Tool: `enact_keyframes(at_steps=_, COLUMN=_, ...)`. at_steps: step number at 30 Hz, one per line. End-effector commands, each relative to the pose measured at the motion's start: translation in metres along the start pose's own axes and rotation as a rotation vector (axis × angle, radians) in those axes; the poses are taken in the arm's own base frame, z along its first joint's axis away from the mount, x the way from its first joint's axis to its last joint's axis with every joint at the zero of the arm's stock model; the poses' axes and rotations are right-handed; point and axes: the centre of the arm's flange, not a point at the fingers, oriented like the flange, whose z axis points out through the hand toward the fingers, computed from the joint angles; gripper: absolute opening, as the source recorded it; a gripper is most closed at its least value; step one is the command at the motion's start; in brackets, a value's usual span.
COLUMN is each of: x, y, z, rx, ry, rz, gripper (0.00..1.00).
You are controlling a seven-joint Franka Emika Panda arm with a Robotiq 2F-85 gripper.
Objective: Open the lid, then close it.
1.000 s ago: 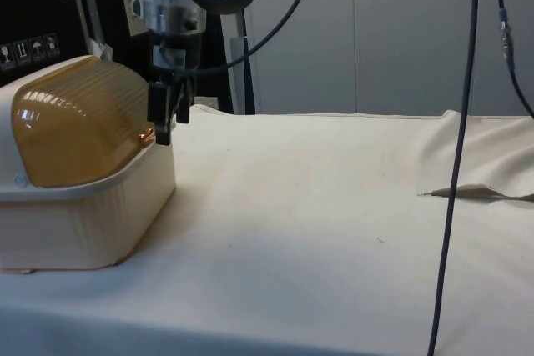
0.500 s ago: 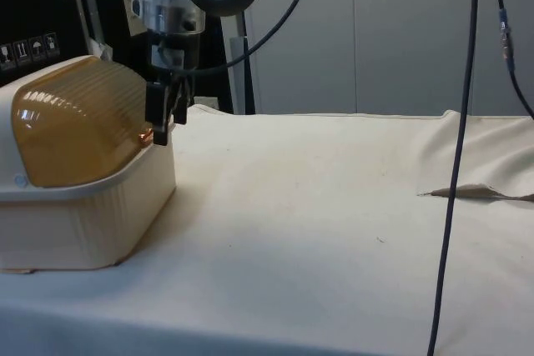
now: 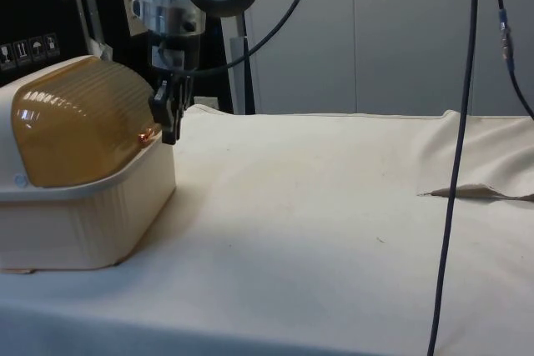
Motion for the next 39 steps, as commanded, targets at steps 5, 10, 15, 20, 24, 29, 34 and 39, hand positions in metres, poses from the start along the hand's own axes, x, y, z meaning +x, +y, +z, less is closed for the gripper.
enact_keyframes(at_steps=5, x=0.001, y=-0.004, z=-0.002, rx=0.020, ry=0.004, rz=0.007, gripper=0.00)
enact_keyframes(at_steps=10, x=0.001, y=-0.006, z=-0.003, rx=0.039, ry=0.007, rz=0.017, gripper=0.00)
enact_keyframes(at_steps=15, x=0.002, y=-0.007, z=-0.005, rx=0.064, ry=0.011, rz=0.031, gripper=0.00)
enact_keyframes(at_steps=20, x=0.002, y=-0.007, z=-0.005, rx=0.088, ry=0.013, rz=0.043, gripper=0.00)
enact_keyframes(at_steps=24, x=0.003, y=-0.005, z=-0.004, rx=0.088, ry=0.013, rz=0.050, gripper=0.00)
enact_keyframes(at_steps=29, x=0.008, y=-0.009, z=-0.006, rx=0.120, ry=0.030, rz=0.060, gripper=0.00)
enact_keyframes(at_steps=34, x=0.010, y=-0.011, z=-0.007, rx=0.125, ry=0.037, rz=0.065, gripper=0.00)
enact_keyframes(at_steps=39, x=0.011, y=-0.013, z=-0.005, rx=0.126, ry=0.038, rz=0.067, gripper=0.00)
